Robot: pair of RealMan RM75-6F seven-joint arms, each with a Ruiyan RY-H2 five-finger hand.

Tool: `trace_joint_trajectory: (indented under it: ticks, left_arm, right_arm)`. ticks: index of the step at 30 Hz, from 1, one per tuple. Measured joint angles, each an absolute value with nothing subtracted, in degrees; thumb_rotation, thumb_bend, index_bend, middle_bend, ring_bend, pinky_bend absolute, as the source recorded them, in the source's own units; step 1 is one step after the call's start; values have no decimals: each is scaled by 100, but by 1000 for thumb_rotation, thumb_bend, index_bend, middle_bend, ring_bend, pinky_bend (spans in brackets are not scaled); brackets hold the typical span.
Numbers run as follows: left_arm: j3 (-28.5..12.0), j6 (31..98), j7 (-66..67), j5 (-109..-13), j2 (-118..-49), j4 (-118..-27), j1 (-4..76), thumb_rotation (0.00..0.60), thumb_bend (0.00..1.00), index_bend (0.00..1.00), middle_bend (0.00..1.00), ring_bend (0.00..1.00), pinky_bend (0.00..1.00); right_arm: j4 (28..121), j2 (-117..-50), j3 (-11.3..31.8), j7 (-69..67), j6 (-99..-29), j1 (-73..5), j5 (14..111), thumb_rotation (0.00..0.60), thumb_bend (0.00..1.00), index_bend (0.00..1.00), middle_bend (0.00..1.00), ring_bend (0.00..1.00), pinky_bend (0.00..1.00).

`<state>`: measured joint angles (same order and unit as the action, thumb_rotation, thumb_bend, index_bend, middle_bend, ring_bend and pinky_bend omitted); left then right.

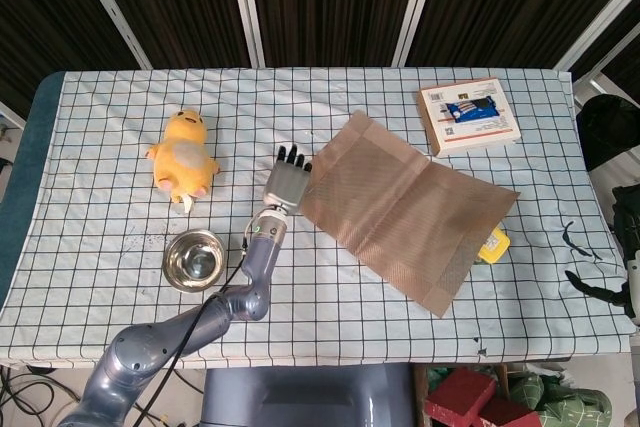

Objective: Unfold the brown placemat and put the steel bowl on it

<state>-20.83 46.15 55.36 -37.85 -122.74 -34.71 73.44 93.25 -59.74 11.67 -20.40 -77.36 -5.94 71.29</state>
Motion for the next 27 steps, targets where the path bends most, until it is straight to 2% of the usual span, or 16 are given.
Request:
trace_joint_trajectory:
  ticks: [17, 27]
  left_arm:
    - [-2006, 4596, 5052, -4431, -12306, -3439, 7224, 600, 431, 478, 262, 78, 179]
    - [-1929, 4771, 4846, -4812, -12109, -3655, 7061, 600, 430, 606, 272, 79, 180]
  right_arm:
    - [9331, -5966, 1191, -2088, -7699, -580, 7136, 600, 99, 0, 0, 6, 190]
    - [9343, -5966, 1192, -2110, -7684, -574, 7158, 600, 108, 0, 0, 7, 190]
